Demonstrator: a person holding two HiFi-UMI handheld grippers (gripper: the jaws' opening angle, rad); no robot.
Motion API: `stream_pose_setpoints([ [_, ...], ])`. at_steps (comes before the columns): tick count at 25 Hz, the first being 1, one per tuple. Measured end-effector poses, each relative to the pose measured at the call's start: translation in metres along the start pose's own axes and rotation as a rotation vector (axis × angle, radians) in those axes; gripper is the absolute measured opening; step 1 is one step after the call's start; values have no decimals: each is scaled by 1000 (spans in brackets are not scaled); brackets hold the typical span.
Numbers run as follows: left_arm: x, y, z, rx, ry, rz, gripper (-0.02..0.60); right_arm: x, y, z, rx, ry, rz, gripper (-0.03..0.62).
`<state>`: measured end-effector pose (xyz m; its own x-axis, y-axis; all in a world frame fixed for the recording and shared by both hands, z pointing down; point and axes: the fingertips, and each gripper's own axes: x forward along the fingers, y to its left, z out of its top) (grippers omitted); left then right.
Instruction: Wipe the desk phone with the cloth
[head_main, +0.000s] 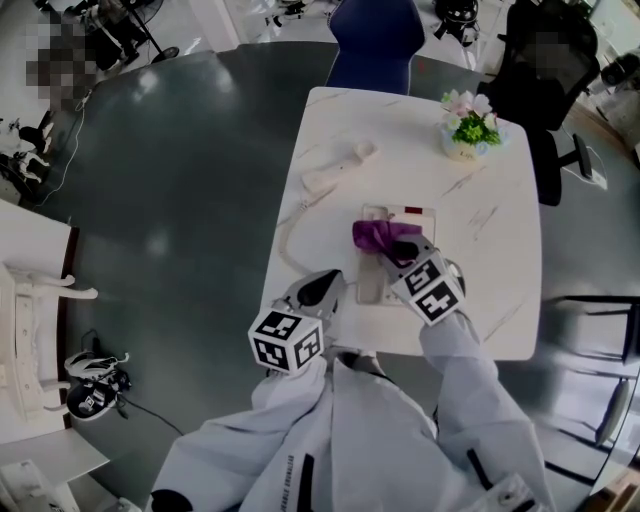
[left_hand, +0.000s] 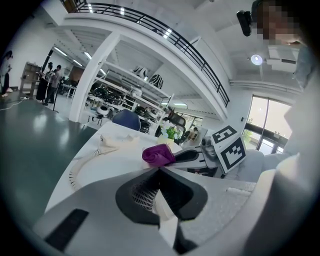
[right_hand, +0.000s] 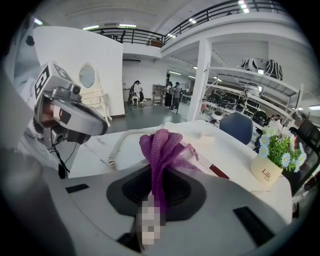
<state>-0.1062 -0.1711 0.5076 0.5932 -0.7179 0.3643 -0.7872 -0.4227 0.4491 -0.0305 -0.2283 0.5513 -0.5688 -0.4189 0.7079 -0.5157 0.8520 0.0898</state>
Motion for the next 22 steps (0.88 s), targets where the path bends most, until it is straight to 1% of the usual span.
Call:
stream_pose_setpoints([
  [22, -13, -15, -11, -5, -13, 18, -2, -8, 29, -18, -8, 13, 54, 38],
])
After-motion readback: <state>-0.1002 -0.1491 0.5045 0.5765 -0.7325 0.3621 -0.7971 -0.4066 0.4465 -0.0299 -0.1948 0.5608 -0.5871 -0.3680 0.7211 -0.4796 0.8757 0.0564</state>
